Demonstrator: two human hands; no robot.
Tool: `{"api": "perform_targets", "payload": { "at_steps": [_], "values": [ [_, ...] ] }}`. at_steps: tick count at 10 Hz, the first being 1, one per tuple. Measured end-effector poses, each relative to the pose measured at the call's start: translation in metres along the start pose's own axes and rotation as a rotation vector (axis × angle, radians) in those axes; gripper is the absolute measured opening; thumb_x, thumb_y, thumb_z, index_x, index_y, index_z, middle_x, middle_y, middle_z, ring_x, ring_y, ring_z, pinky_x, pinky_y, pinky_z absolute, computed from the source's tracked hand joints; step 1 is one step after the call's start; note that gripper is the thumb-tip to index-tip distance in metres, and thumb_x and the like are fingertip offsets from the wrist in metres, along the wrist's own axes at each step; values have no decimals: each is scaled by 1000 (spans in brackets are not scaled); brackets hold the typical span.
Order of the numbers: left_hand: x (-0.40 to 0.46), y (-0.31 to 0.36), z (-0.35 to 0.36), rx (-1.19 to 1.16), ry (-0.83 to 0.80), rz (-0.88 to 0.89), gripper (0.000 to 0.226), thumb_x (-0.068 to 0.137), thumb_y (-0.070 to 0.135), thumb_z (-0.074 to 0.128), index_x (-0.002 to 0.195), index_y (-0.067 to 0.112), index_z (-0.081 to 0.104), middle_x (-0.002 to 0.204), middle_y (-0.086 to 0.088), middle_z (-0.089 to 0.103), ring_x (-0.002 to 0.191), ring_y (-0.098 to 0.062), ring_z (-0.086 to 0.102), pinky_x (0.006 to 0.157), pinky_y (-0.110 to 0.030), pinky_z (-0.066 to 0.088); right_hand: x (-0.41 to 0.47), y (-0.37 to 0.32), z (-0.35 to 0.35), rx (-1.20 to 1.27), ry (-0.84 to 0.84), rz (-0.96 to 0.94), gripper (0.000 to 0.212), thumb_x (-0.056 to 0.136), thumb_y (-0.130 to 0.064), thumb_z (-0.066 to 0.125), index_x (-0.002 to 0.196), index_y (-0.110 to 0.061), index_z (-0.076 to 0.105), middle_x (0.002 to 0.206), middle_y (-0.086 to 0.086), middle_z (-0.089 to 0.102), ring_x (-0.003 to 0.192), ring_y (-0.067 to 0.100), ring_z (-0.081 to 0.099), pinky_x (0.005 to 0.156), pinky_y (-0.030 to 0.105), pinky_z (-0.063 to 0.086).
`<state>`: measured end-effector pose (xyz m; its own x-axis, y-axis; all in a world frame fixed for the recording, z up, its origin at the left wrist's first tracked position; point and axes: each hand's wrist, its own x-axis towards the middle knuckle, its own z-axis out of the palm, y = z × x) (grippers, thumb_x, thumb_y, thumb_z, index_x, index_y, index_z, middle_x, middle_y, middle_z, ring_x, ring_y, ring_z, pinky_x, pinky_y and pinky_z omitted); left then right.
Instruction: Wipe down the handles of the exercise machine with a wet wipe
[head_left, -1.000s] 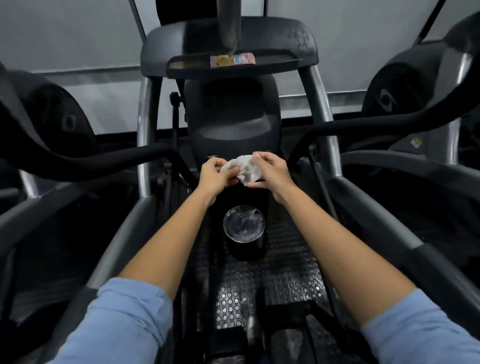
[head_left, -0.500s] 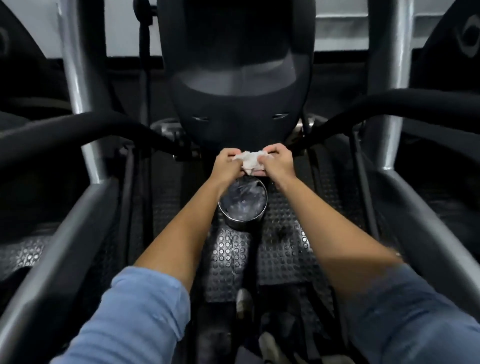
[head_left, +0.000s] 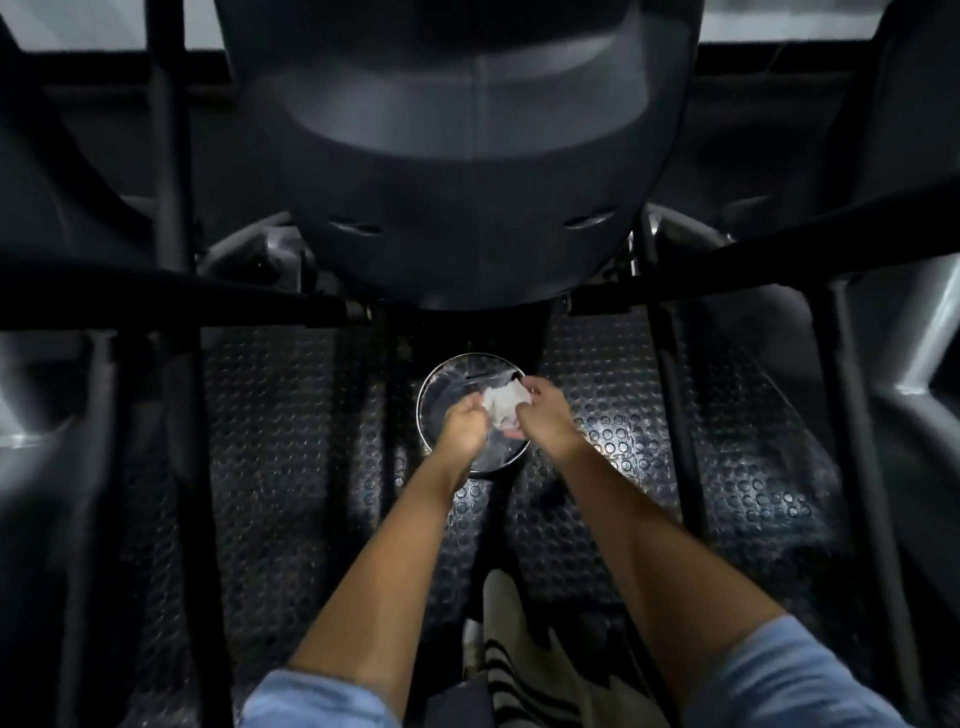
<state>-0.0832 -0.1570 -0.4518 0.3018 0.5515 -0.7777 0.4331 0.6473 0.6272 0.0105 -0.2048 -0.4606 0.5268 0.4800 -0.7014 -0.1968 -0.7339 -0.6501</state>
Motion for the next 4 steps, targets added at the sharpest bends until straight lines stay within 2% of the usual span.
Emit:
{"api": "perform_targets", "payload": {
  "at_steps": [1, 2, 3, 4],
  "values": [
    [3, -2, 2, 44, 6, -28, 53, 92, -3, 34, 143, 10, 30, 128, -20, 54, 88, -24, 59, 69, -31, 49, -1, -1, -2, -153, -14, -7, 56, 86, 11, 42, 137, -11, 42, 128, 15, 55, 103, 28, 58, 83, 33, 52],
    [-6, 2, -3, 126, 14, -13, 60, 91, -4, 35, 147, 14, 25, 135, -20, 49, 102, -32, 60, 88, -38, 51, -10, -6, -11, -239, 42, -29, 39, 89, 6, 46, 125, -5, 55, 121, 16, 61, 98, 26, 59, 77, 27, 47],
    [-20, 14, -15, 136, 22, 78, 60, 89, -7, 39, 145, 12, 29, 120, -17, 58, 75, -20, 59, 63, -22, 51, -25, -21, -25, -264, 115, -48, 32, 90, 1, 47, 118, -2, 62, 118, 16, 63, 97, 26, 60, 82, 27, 45],
    [-52, 32, -24, 216, 17, 198, 59, 89, -5, 47, 144, 6, 29, 141, -12, 44, 119, -24, 52, 101, -29, 42, -52, -28, -38, -224, 147, -100, 30, 88, 2, 47, 111, 0, 67, 107, 19, 68, 93, 29, 63, 86, 32, 48]
  ]
}}
